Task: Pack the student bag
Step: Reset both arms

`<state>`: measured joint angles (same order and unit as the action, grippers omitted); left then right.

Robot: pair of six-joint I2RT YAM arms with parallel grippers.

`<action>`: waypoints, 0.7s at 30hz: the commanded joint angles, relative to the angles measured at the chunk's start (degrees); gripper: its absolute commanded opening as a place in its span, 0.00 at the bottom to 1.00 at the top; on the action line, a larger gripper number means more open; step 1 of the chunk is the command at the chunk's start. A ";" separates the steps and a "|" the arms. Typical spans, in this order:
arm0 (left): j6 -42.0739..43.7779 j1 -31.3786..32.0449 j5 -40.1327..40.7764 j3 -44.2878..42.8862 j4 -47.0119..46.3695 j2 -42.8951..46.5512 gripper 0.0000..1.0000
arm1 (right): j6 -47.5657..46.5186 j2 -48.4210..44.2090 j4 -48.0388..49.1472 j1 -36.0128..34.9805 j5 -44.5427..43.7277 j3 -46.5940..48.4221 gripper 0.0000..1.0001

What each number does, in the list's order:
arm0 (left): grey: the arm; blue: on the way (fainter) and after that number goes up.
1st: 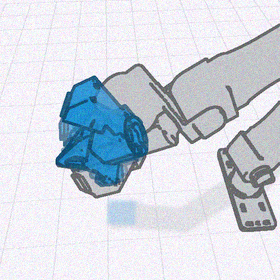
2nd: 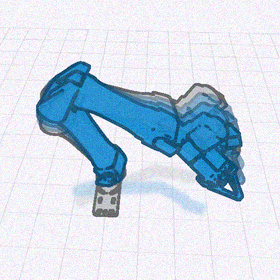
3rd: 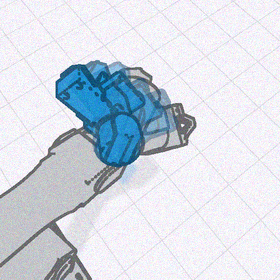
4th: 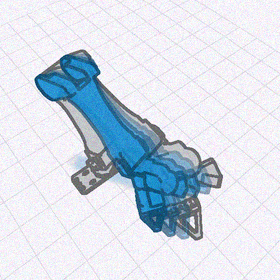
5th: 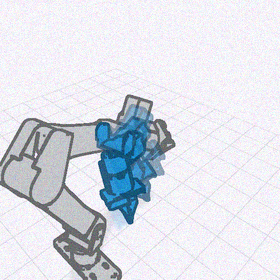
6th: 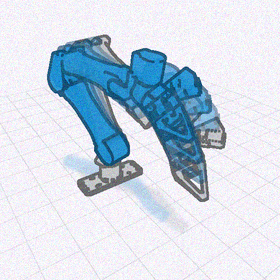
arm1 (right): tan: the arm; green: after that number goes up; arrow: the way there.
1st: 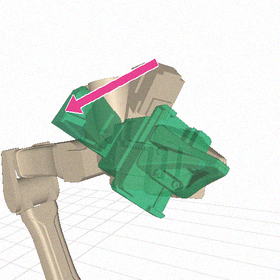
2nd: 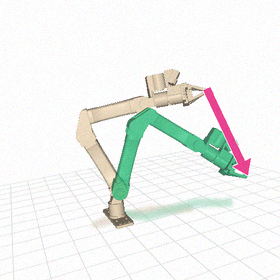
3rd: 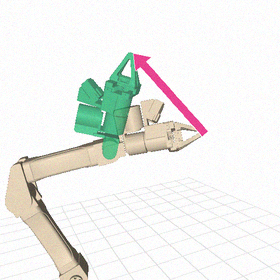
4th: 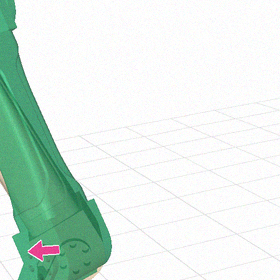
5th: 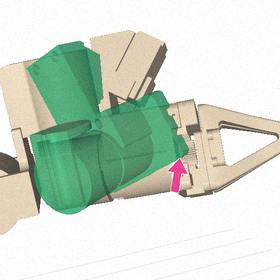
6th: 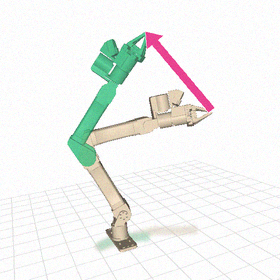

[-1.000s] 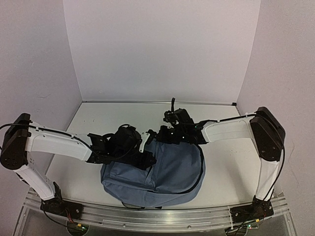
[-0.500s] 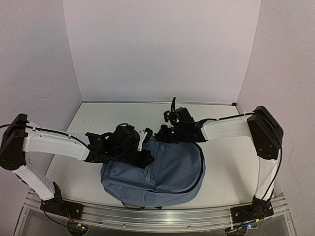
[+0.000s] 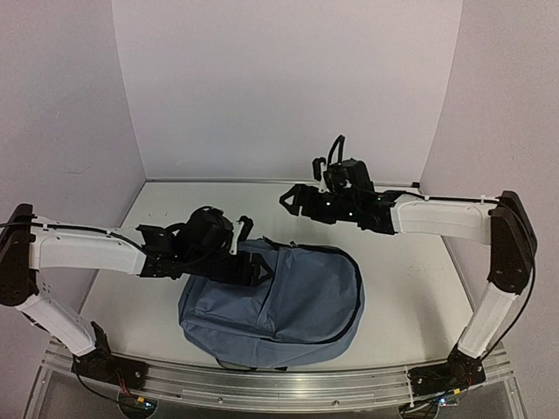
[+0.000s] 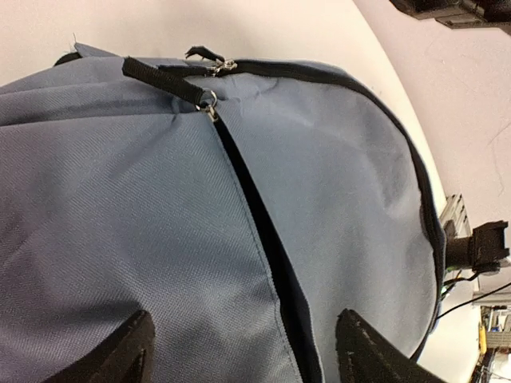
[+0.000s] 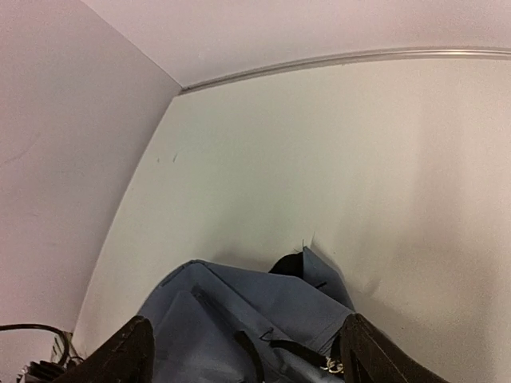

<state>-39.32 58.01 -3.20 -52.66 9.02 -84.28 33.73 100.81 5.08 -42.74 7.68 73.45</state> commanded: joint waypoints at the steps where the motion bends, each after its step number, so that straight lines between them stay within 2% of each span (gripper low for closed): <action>1: 1.38 -3.75 -2.11 -0.21 2.11 4.86 0.86 | -2.13 -5.82 -2.93 0.20 -3.98 -3.17 0.94; 5: 2.91 -10.94 -3.32 -0.53 6.92 7.84 0.92 | -3.96 -9.24 -6.74 2.17 -6.08 -5.78 0.98; 10: 5.36 -24.48 -8.56 -1.17 13.42 12.77 0.99 | -5.25 -15.56 -9.55 8.30 -6.71 -11.48 0.98; 15: 10.30 -38.33 -10.88 -2.86 20.40 17.20 1.00 | -6.16 -23.19 -10.41 17.47 -3.90 -17.54 0.98; 21: 14.02 -49.75 -10.20 -6.34 27.02 20.32 1.00 | -7.99 -30.77 -13.00 29.08 -2.90 -21.78 0.98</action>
<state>-29.60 13.23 -12.87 -54.73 29.78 -67.02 28.19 75.12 -6.18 -18.47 4.15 53.47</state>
